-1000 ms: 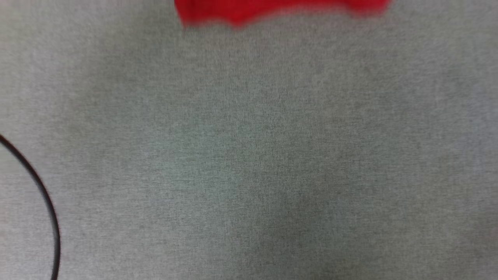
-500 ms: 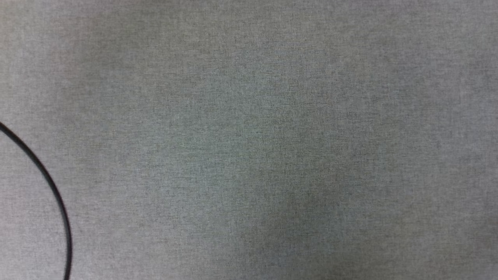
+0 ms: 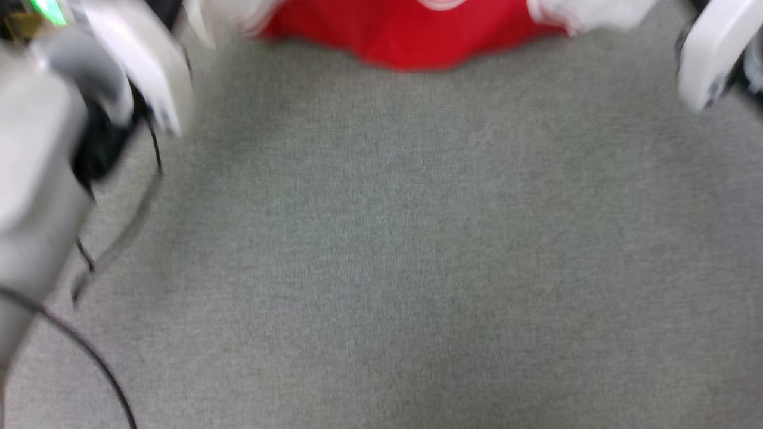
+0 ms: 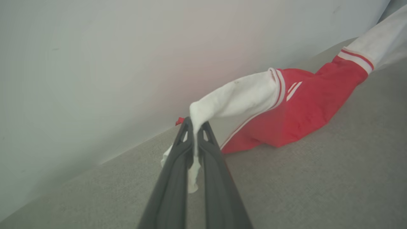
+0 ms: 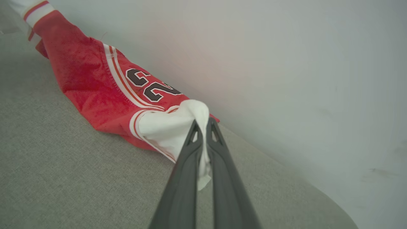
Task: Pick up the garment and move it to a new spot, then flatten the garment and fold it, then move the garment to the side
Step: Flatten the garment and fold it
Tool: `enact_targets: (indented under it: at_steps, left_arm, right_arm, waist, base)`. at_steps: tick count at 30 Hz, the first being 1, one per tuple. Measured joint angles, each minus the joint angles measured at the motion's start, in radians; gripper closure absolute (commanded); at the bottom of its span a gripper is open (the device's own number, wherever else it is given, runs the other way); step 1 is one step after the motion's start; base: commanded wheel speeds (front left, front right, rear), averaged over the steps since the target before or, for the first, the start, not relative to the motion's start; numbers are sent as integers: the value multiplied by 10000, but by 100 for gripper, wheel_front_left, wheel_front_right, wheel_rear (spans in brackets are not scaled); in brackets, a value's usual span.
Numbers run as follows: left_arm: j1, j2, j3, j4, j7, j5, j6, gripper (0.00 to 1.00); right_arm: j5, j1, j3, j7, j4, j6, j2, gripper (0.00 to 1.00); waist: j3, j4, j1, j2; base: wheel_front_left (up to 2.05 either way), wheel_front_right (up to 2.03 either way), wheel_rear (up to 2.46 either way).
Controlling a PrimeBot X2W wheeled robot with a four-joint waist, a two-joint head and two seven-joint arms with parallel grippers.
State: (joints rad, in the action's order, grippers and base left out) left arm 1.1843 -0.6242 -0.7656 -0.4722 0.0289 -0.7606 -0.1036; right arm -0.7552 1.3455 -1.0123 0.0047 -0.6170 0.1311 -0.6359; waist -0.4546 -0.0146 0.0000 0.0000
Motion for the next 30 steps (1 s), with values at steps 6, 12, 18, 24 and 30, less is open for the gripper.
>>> enact_targets:
  at_steps: [6, 12, 18, 24, 30]
  left_arm:
    - [-3260, -545, -174, 1164, -410, -713, 832, 100]
    - [-6040, -1381, -221, 1975, -767, -1467, 1544, 100]
    - [-8497, -2086, -215, 2777, -1043, -2291, 2282, 100]
    - [-10182, -2447, -305, 3369, -1250, -2834, 2874, 100]
    - [-11432, -2677, -389, 3896, -1421, -3325, 3264, 100]
  right_arm:
    - [-761, -2199, -871, -589, 575, 0, -408, 100]
    - [-1080, -4084, -1400, -1032, 989, -2, -1122, 100]
    - [-1448, -6443, -1294, -1290, 1425, 0, -1975, 100]
    - [-1292, -8574, -857, -1561, 1852, 2, -2512, 100]
    - [-1106, -10732, -113, -1563, 2243, 2, -2754, 100]
  waist:
    - [1006, -76, 0, 0]
    - [2018, -173, -2, 0]
    - [3053, -276, -2, 0]
    - [3632, -329, -3, 0]
    - [3947, -357, -3, 0]
  base:
    - [0, 0, 0]
    - [0, 0, 0]
    - [0, 0, 0]
    - [0, 0, 0]
    - [0, 0, 0]
